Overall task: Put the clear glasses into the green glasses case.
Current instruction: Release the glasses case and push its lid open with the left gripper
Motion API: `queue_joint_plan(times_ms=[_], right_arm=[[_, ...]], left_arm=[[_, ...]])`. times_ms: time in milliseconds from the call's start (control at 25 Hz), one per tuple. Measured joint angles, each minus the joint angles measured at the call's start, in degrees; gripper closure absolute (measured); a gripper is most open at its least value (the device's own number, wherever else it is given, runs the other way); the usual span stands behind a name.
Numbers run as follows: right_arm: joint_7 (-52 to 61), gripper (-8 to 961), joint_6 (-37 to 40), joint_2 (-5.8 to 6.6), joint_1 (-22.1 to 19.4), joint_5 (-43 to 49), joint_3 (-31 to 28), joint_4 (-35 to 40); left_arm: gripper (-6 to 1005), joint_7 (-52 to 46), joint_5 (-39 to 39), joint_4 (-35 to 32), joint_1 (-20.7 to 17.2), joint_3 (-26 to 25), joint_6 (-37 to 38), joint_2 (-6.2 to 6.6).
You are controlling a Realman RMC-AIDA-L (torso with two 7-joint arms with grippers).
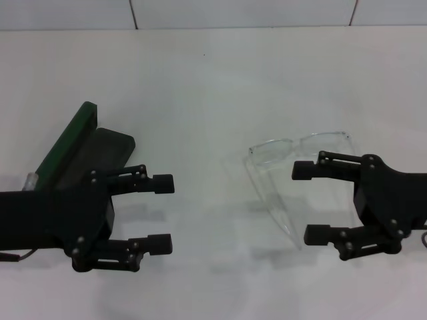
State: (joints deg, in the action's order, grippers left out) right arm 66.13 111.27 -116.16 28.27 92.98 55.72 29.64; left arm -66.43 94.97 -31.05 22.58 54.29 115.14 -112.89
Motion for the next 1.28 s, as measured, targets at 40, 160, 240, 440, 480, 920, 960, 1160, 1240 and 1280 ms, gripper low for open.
queue_joint_plan(times_ms=[40,160,240,440,480,920,960,1160,1240,1280], right_arm=[[0.00,69,0.21,0.09,-0.20,-0.12,-0.02,0.01],[0.00,69,0.64,0.30,-0.92,-0.30,-0.46,0.07],[0.00,69,0.78,0.32,-1.32,-0.45,-0.53,0.27],[0.00,69,1.16,0.25,-1.07,-0.46,-0.11,0.14],[0.00,69,1.19,0.21,-1.00,-0.46,-0.08,0.11],[-0.04,69,-1.53,0.58,-4.06,-1.74,-5.36,0.36],[-0.05,69,-1.72,0.61,-4.72,-1.76,-7.24,0.41],[-1.44,69,-1.72,0.83,-8.22,-1.79,-16.17,0.21],[-1.67,69,-1.77,0.87,-8.82,-1.76,-17.32,0.17],[-1.87,69,-1.96,0.94,-9.31,-1.73,-17.97,0.17]], left_arm=[[208,0.06,0.00,0.00,-0.12,-0.04,0.00,-0.04],[211,0.14,-0.33,0.03,-0.57,-0.05,0.07,-0.17],[212,0.17,-0.39,0.03,-0.83,-0.06,0.12,-0.34],[212,1.36,-0.16,0.09,-1.50,-0.06,0.10,-0.91],[212,1.49,-0.19,0.09,-1.59,-0.06,0.09,-0.98],[229,5.01,-4.23,-2.16,-2.94,-17.79,-2.40,-6.08],[232,4.85,-4.33,-3.30,-2.97,-19.09,-3.24,-6.61],[243,-5.69,-5.65,-12.35,-2.31,-18.83,-14.23,-7.08],[248,-10.89,-5.86,-16.38,-2.22,-18.84,-18.50,-6.97],[250,-13.37,-5.76,-19.21,-2.16,-18.85,-20.83,-6.96]])
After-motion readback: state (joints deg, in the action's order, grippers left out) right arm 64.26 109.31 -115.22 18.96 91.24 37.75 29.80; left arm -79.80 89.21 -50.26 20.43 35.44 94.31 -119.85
